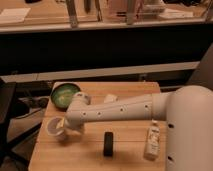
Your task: Place the ceramic cup in the ceramic bowl
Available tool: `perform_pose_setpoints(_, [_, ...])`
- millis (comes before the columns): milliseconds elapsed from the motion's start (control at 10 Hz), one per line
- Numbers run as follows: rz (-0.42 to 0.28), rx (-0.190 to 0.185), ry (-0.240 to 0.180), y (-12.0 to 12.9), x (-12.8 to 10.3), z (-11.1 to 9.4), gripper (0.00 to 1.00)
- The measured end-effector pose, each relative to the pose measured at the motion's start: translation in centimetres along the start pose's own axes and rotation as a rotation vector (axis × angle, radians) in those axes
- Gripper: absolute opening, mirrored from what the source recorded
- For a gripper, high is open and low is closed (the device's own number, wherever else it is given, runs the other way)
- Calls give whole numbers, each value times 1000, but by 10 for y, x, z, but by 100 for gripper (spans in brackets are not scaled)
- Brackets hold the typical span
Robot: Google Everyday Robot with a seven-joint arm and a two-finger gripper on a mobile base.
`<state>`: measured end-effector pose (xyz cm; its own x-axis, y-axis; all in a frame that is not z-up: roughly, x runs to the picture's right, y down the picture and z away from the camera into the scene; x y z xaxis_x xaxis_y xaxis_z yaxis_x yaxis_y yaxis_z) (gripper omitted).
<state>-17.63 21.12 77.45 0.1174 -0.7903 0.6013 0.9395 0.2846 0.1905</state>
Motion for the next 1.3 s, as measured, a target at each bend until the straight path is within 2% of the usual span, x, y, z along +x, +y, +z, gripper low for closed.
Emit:
perform_pose_setpoints(200, [2, 2, -3, 0, 0, 1, 78])
perform_pose_setpoints(400, [5, 7, -6, 0, 0, 2, 62])
perform_pose_setpoints(700, [8, 7, -10, 2, -1, 4, 51])
perform_pose_setpoints(800, [7, 10, -10, 1, -1, 3, 43])
perform_pose_setpoints(1100, [15, 10, 4, 3, 2, -5, 10])
perform_pose_setpoints(1300, [23, 11, 12, 2, 5, -12, 0])
